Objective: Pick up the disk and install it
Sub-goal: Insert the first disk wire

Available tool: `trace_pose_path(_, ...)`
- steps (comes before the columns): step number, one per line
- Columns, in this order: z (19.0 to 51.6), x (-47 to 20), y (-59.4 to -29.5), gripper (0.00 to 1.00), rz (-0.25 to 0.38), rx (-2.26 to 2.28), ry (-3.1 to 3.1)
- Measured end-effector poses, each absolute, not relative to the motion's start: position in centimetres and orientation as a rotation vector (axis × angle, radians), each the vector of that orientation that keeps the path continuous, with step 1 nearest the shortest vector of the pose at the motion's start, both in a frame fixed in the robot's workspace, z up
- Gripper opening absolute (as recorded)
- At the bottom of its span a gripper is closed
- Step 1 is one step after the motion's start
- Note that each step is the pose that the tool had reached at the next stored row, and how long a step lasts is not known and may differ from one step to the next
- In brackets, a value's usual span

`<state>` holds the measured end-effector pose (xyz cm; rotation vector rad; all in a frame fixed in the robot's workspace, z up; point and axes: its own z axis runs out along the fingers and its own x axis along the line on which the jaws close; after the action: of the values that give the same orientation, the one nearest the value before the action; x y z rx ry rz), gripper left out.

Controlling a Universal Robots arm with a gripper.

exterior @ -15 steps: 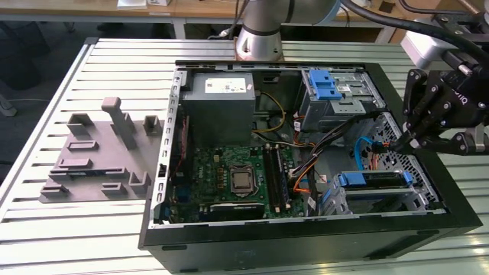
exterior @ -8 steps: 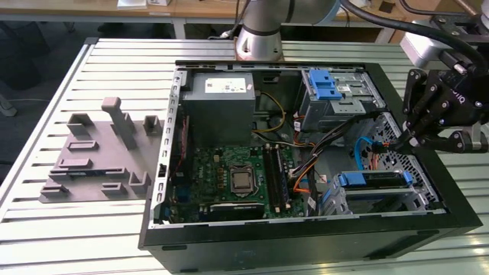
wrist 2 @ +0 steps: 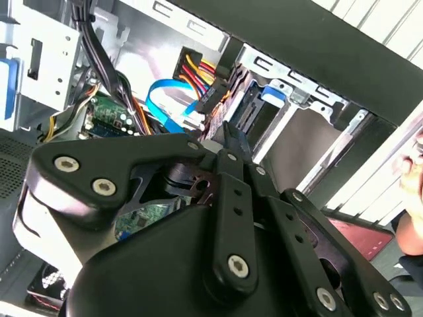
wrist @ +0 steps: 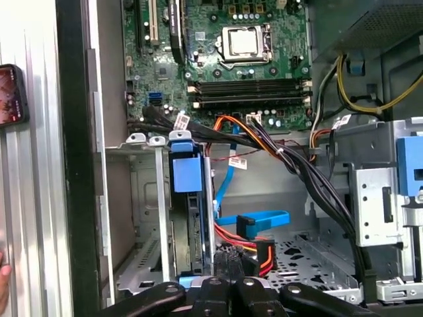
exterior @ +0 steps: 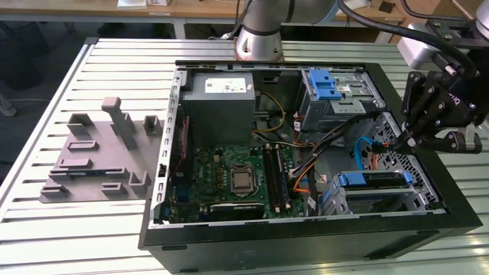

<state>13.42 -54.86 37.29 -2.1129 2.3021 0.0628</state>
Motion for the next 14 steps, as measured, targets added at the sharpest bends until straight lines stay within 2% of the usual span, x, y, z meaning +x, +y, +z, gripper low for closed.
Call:
trace_pose_path(1, 37.2, 13.5, -54.8, 0.17, 0.062, -2.111, 2.304)
trace_pose_path(2, 37.2, 13.5, -54.7, 0.17, 0.062, -2.108, 2.308)
trace_pose_path(3, 37.1, 13.5, -54.7, 0.24, 0.063, -2.101, 2.314)
trace_pose_path(14, 36.5, 13.6, -53.4, 0.24, 0.075, -2.071, 2.351)
